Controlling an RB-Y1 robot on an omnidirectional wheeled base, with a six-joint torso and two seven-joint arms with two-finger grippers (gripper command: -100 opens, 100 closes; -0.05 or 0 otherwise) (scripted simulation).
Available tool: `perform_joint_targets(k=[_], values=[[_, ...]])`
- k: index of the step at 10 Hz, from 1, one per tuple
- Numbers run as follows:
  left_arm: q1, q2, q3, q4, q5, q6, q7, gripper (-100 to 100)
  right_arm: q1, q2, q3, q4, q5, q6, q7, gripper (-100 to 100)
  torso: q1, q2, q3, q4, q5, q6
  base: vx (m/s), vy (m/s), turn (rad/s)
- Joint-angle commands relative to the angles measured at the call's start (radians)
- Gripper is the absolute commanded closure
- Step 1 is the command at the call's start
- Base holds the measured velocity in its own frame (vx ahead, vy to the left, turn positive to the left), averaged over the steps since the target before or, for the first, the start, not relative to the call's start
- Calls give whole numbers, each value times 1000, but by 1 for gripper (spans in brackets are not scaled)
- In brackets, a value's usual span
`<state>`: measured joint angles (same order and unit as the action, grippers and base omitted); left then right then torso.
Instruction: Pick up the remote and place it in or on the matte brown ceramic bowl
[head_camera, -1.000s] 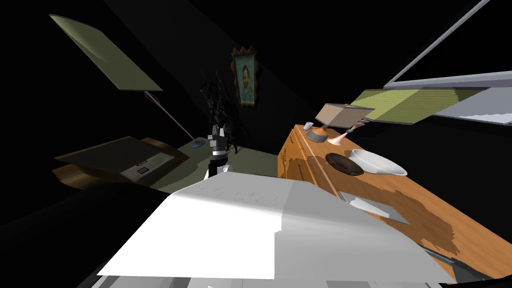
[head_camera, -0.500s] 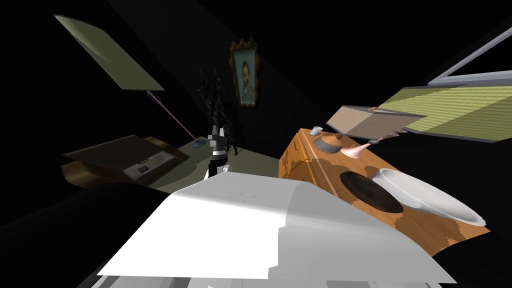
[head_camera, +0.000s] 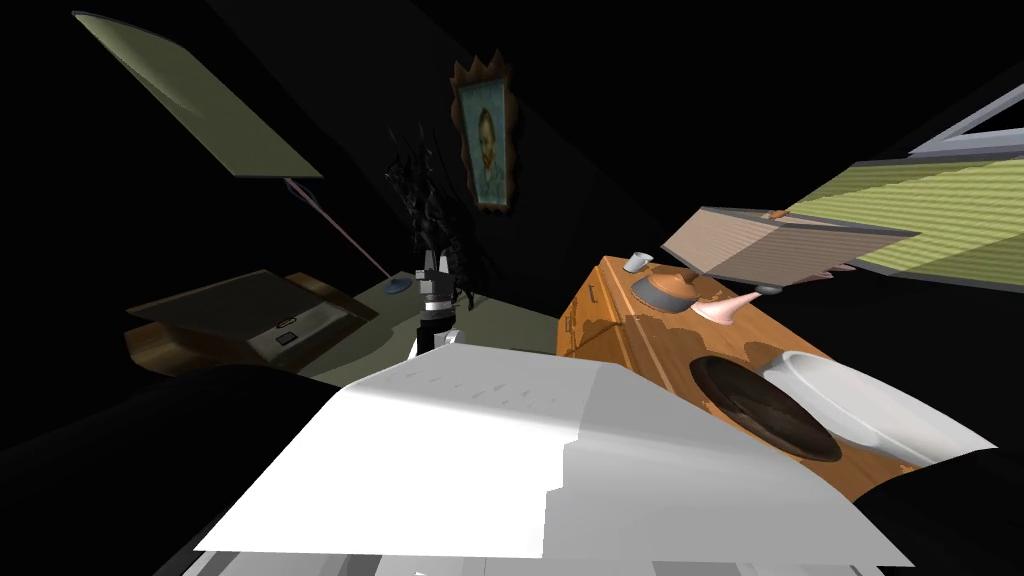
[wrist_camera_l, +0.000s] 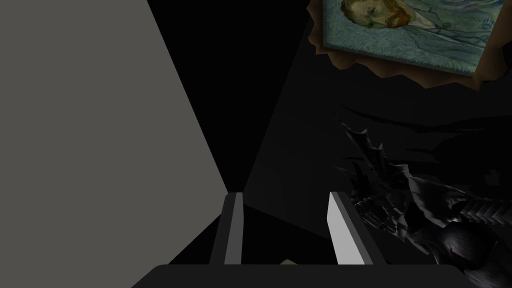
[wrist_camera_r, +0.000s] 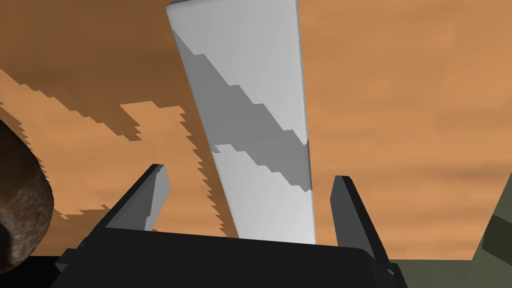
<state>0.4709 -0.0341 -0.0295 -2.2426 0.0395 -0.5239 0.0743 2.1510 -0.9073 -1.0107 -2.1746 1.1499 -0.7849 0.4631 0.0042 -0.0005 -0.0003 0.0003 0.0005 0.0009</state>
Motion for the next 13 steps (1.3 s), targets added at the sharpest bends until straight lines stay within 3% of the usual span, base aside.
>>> perform_joint_targets(k=[1,4,5,6,10,11,12,13], values=[[0,0,0,0,0,0,0,0,-17,-11,28,14,12,14,0,-100,0,0,0,0,0,0,9,8,18],[0,0,0,0,0,0,0,0,-59,-41,95,47,42,46,0,-100,1,1,0,0,0,0,7,8,15],[0,0,0,0,0,0,0,0,-47,-33,76,38,35,37,-1,-100,0,1,1,1,-2,0,0,0,0],[0,0,0,0,0,0,0,0,-48,-34,78,39,36,39,-2,100,-2,1,1,1,-3,0,-1,3,-14],[0,0,0,0,0,0,0,0,-47,-34,78,39,37,38,-1,100,-3,2,2,2,-4,0,0,0,4],[0,0,0,0,0,0,0,0,-47,-34,78,39,37,38,-1,0,-3,2,2,2,-3,0,0,0,0],[0,0,0,0,0,0,0,0,-31,-21,50,25,22,25,0,100,-3,2,2,2,-3,0,-6,-6,-21],[0,0,0,0,0,0,0,0,-17,-11,28,14,12,14,0,100,-3,2,2,2,-3,0,-12,-11,-26]])
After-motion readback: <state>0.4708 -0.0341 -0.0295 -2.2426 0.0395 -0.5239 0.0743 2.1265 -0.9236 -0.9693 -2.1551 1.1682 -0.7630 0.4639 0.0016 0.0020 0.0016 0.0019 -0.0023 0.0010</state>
